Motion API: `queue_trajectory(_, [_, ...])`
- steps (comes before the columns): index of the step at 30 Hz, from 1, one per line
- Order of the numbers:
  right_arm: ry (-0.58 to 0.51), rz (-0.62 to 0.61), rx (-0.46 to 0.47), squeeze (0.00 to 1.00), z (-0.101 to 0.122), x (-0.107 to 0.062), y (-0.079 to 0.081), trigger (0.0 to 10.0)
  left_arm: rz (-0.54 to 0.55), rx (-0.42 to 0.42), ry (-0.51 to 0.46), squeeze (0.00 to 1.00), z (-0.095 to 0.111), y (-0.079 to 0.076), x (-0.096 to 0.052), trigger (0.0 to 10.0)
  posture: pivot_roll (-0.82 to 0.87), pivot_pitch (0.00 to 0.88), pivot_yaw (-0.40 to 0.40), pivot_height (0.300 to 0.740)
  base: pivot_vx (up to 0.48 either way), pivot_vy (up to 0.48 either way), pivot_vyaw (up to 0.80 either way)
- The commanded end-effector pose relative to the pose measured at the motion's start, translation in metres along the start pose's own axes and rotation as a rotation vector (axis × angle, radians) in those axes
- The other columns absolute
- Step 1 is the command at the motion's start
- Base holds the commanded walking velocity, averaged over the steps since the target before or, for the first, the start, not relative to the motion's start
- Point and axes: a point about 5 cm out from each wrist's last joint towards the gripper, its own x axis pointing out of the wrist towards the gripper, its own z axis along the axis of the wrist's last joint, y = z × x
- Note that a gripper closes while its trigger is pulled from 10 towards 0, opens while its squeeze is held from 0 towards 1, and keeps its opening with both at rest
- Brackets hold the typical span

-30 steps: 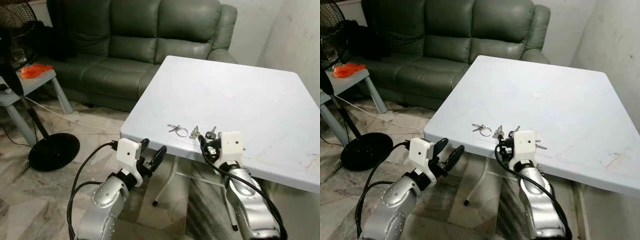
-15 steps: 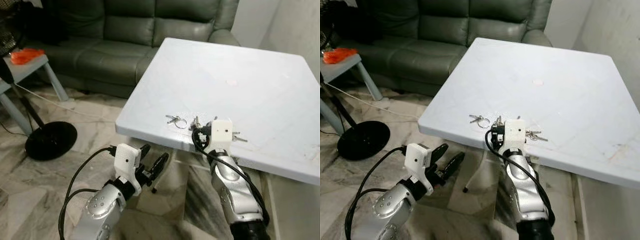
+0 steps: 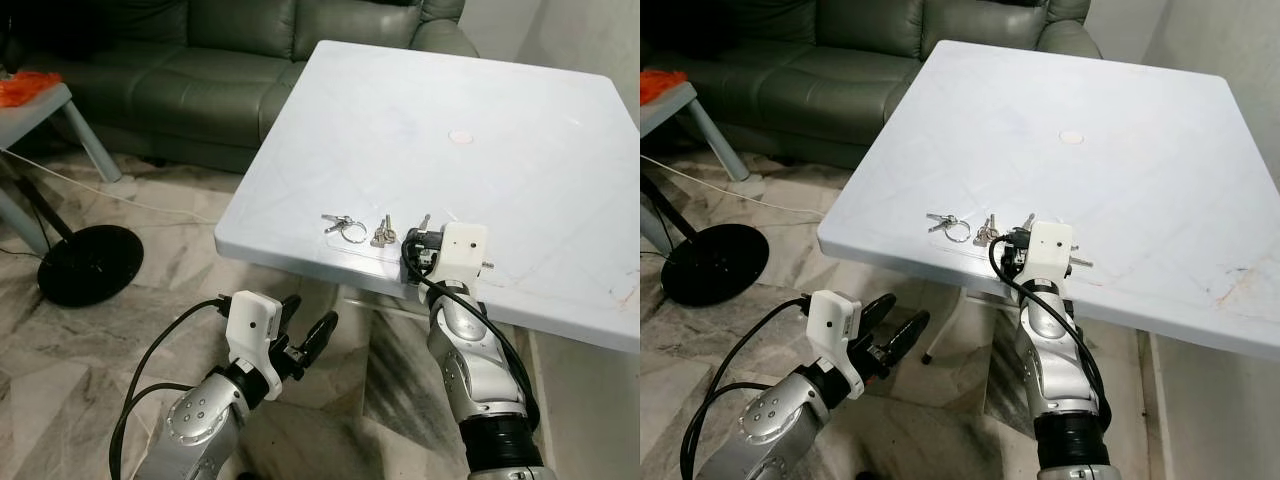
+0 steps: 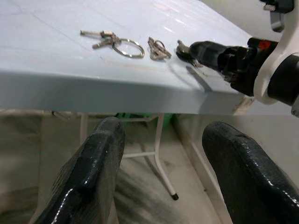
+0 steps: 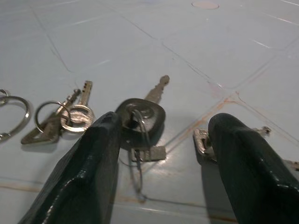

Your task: Hang keys on a hook

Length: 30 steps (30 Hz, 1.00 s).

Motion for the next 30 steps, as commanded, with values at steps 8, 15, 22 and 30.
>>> queue_trajectory(8, [0.013,0.034,-0.044,0.0,-0.0068,-0.0016,-0.0094,3.5,0.021,-0.007,0.006,0.0,0.0006,-0.0002,-0.0044,10.0,0.1,0.25,-0.038,0.74,0.0,0.0,0.0])
queue_trajectory(15, [-0.001,0.072,-0.059,0.0,-0.0051,-0.0041,-0.0046,0.0,0.025,-0.012,0.009,0.0,0.0006,-0.0004,-0.0039,10.0,0.1,0.253,-0.039,0.74,0.0,0.0,0.0])
queue_trajectory(22, [0.004,0.082,-0.056,0.0,-0.0067,-0.0056,-0.0016,0.0,0.028,-0.016,0.011,0.0,-0.0001,-0.001,-0.0036,10.0,0.1,0.253,-0.04,0.74,0.0,0.0,0.0])
queue_trajectory(30, [-0.005,0.08,-0.049,0.0,-0.0049,-0.0039,-0.003,0.0,0.03,-0.019,0.011,0.0,-0.0004,-0.0007,-0.0028,10.0,0.1,0.247,-0.042,0.74,0.0,0.0,0.0])
